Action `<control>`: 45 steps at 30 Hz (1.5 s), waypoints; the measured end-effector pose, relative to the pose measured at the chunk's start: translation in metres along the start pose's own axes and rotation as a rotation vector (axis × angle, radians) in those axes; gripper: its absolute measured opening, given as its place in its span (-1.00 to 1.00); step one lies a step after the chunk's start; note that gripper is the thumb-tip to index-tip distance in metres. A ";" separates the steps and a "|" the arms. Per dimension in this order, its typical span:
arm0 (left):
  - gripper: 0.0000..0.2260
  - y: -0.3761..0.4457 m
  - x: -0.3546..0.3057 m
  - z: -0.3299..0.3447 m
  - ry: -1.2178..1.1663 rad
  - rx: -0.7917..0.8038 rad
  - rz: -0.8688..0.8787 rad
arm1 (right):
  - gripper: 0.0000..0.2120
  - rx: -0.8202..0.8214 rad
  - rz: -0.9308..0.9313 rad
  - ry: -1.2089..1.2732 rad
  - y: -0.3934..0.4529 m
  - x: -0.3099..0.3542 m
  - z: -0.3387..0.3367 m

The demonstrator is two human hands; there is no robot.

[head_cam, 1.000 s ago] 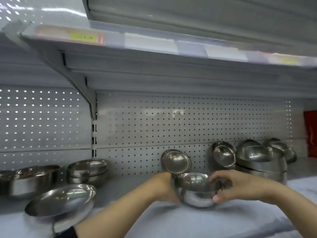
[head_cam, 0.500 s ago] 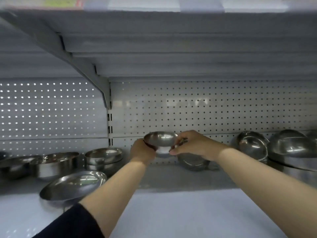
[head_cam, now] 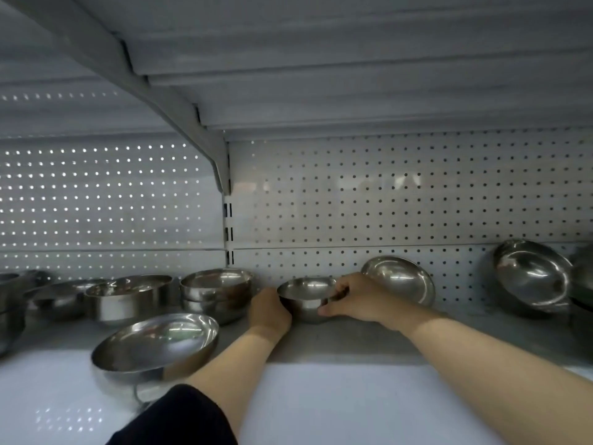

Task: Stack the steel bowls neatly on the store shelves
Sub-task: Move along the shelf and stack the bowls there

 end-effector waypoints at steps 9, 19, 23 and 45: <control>-0.45 -0.025 -0.050 -0.028 -0.124 -0.204 0.230 | -0.59 -0.170 -0.005 -0.185 -0.002 0.010 -0.060; -0.75 -0.057 -0.124 0.048 0.139 0.362 0.367 | -0.79 -0.150 0.285 -0.651 -0.016 -0.058 -0.092; -0.76 -0.049 -0.113 0.054 0.074 0.411 0.362 | -0.77 -0.062 0.270 -0.680 -0.014 -0.067 -0.086; -0.86 -0.141 0.008 -0.103 0.222 0.095 0.383 | -0.76 0.093 0.006 -0.331 -0.126 0.092 -0.036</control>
Point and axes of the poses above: each hand's wrist, its own y-axis towards the middle knuckle, its own z-axis out of the palm, x = y × z, the point moved 3 cm from there along y, towards the middle knuckle, and after that the axes turned 1 degree about z, right-handed, at the moved point
